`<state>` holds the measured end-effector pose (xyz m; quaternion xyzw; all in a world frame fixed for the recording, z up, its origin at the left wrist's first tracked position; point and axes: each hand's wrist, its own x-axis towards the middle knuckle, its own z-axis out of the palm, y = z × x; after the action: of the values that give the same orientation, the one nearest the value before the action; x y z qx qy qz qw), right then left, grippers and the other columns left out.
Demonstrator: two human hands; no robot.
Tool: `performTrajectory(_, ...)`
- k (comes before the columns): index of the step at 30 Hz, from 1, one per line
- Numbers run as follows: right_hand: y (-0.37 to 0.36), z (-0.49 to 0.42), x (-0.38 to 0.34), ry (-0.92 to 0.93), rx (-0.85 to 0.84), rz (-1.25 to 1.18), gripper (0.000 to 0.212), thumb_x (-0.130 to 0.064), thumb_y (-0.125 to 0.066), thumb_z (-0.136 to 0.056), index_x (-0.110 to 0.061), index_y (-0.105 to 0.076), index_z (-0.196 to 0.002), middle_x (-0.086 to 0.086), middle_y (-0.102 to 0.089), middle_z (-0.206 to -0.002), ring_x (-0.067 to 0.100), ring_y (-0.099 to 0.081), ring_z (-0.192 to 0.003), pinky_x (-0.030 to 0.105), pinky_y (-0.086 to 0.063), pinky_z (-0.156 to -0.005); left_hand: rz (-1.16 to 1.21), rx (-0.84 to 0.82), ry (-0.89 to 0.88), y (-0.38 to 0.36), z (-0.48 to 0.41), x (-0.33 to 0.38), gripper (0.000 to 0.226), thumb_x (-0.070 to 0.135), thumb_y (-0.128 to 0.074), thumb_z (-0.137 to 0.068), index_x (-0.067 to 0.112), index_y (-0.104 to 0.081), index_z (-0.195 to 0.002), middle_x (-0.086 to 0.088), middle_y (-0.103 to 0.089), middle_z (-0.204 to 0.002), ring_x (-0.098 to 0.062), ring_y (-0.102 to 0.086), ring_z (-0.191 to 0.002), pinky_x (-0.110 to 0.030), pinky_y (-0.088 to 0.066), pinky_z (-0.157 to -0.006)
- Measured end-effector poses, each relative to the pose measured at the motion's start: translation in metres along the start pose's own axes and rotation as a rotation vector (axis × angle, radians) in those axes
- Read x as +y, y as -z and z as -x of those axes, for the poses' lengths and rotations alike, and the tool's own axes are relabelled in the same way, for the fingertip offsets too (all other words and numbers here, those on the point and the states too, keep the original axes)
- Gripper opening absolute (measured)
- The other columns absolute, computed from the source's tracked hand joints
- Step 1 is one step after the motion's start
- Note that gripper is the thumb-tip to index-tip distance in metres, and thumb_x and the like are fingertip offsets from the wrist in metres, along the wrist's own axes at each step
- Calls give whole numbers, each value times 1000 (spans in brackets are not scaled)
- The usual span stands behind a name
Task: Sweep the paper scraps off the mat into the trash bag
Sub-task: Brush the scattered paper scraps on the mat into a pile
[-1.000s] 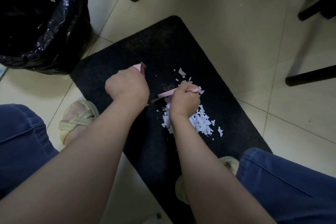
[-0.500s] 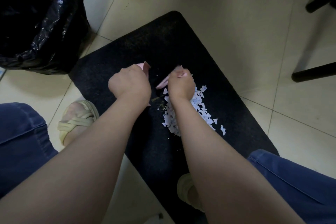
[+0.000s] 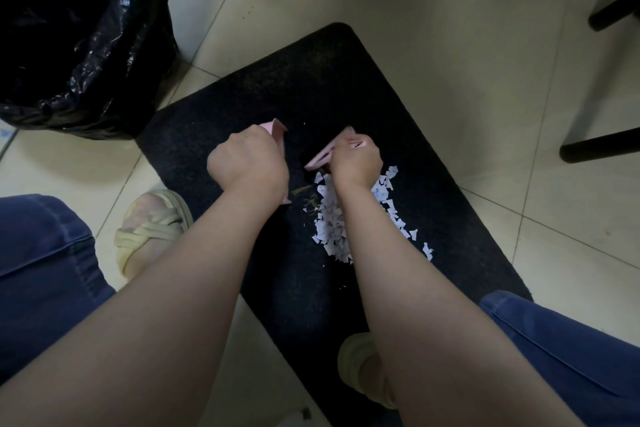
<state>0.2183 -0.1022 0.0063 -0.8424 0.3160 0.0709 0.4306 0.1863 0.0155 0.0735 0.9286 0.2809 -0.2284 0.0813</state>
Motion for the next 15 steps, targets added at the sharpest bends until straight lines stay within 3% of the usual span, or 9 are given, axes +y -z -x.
performTrajectory(2,3,0,2,24,98,25,15,-23,-51,-94,-14,-63,-97,-12,-53,-67,9,-57,-69,17,-35,-52,10,-14,15,1,-1,0,20,6,-53,-89,8,-62,-106,-10,-64,-97,-28,-62,-93,-31,-34,-62)
performTrajectory(5,-3,6,-2,56,155,-170,7,-21,-54,-92,-18,-61,-92,-6,-65,-77,15,-64,-76,11,-41,-53,21,-10,0,3,-1,0,22,7,-52,-89,8,-62,-108,-10,-65,-103,-29,-61,-97,-31,-34,-63)
performTrajectory(8,-14,2,-13,41,65,-306,9,-24,-58,-94,-21,-63,-100,-9,-64,-82,16,-69,-80,25,-58,-69,26,-6,-13,2,-1,0,22,7,-49,-91,8,-62,-108,-9,-64,-101,-27,-61,-95,-30,-34,-57)
performTrajectory(10,-21,-5,-16,0,-43,-335,20,-25,-57,-96,-20,-61,-114,-10,-61,-91,12,-68,-84,29,-58,-77,24,-9,-5,2,-1,0,21,6,-49,-91,9,-62,-108,-9,-64,-97,-26,-61,-91,-31,-34,-59)
performTrajectory(13,-19,-8,-19,-59,-65,-162,28,-22,-50,-97,-14,-59,-122,-4,-64,-97,19,-67,-92,36,-57,-78,28,-9,9,2,-3,0,20,6,-50,-91,9,-62,-106,-8,-62,-92,-25,-60,-88,-32,-34,-61)
performTrajectory(15,-7,-8,-18,-83,31,17,28,-23,-46,-96,-9,-63,-114,-6,-62,-77,20,-63,-88,31,-47,-71,31,-6,3,3,-4,2,20,6,-49,-91,9,-62,-106,-8,-64,-96,-27,-61,-91,-32,-34,-61)
